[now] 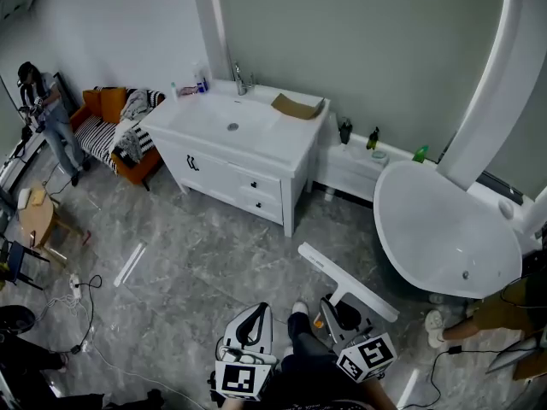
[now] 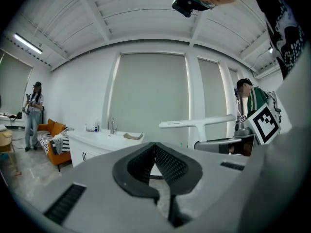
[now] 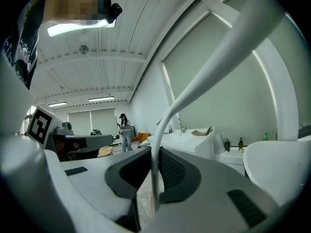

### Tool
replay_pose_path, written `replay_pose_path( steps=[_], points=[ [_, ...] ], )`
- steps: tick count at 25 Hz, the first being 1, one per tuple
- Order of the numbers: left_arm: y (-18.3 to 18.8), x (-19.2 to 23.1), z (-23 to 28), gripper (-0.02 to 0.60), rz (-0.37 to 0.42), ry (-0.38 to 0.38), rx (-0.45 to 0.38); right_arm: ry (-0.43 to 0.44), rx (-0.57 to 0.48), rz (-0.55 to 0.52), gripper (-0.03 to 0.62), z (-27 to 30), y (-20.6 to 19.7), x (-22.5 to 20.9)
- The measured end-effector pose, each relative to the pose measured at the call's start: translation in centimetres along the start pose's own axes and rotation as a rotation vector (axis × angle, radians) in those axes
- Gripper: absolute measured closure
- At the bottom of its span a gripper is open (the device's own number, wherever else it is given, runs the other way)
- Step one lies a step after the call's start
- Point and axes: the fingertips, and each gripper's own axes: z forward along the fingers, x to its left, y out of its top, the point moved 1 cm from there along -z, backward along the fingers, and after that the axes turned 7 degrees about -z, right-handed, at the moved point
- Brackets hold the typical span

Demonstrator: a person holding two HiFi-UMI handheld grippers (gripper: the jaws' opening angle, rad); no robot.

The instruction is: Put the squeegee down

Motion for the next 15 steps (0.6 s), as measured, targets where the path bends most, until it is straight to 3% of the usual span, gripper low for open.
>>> replay_pose_path(
  steps=[5, 9, 15],
  points=[
    [0.0, 2.3, 5.0, 0.577, 0.092, 0.010, 0.020, 0.006, 0.028, 0.018, 0.538, 4.8, -0.1, -3.4],
    [0.6, 4.6, 9.3, 0.577, 0.015, 0.016, 0.038, 0.023, 0.040, 0.008, 0.538, 9.6, 0.9, -6.9],
    [2.2, 9.6, 13.4, 0.577, -0.002, 0.120, 0.010, 0.061, 0.049, -0.009, 0.538, 15.6, 1.9, -10.5]
  ],
)
